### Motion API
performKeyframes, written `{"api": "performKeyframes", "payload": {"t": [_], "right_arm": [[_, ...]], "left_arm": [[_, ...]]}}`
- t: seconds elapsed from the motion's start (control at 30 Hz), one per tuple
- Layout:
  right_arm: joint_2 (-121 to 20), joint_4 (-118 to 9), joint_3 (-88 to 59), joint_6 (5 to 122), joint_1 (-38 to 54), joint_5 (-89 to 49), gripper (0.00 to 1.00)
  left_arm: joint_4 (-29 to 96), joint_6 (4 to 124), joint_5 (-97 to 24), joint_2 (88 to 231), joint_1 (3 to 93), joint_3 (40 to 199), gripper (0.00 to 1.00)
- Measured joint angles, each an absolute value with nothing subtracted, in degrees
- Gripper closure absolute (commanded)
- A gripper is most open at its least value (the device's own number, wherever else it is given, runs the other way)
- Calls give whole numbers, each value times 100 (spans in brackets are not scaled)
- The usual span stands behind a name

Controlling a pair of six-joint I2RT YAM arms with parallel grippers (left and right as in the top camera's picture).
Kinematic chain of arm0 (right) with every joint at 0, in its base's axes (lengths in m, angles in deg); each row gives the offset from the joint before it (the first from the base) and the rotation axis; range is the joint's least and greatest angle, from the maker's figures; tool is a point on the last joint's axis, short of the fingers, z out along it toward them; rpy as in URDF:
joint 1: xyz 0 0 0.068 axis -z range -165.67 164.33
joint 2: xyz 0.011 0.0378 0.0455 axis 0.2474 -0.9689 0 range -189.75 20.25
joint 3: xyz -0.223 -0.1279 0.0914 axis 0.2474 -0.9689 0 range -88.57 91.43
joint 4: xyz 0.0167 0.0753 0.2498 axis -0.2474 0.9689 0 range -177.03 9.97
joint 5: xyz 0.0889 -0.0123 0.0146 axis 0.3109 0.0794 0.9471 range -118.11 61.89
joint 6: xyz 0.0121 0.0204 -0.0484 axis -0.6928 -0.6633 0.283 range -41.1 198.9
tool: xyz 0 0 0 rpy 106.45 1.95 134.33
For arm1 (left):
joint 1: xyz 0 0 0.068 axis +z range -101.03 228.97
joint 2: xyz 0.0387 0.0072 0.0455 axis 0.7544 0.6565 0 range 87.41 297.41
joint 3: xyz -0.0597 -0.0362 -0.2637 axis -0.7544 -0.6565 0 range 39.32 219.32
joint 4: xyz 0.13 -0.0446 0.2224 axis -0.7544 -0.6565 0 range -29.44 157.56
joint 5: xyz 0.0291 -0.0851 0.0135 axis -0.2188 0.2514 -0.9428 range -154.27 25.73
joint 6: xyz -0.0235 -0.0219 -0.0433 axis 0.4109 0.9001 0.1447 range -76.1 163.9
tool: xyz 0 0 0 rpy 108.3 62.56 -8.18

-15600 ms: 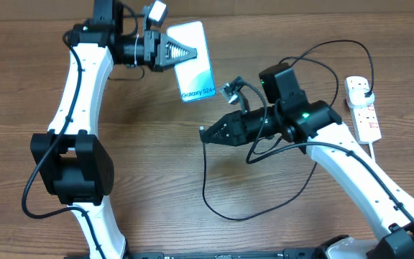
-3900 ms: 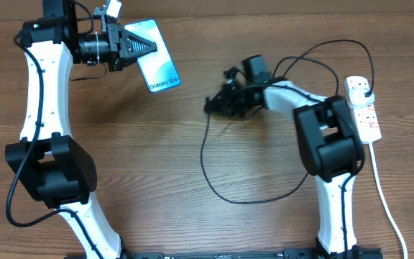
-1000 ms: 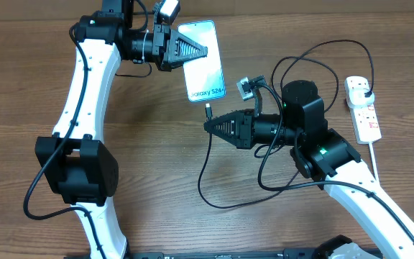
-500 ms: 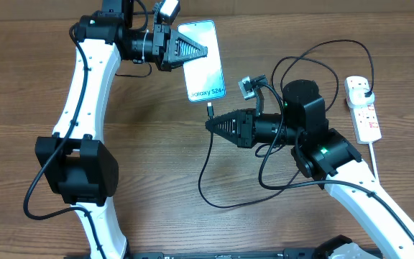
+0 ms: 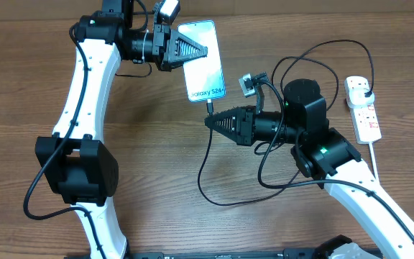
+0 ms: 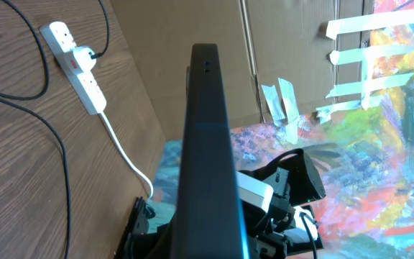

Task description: Plug charger to phone and switch on socket

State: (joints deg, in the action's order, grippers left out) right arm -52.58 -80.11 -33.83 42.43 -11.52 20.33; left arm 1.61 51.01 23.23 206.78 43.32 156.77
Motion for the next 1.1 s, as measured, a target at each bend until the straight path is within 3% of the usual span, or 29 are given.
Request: {"api": "performKeyframes", "payload": {"t": [1.1], "right_arm": [[-5396,-8145,-3383,4097,-1130,2118,96]], "left_arm": [[187,5099,2343,20678,4332,15677,96]]}}
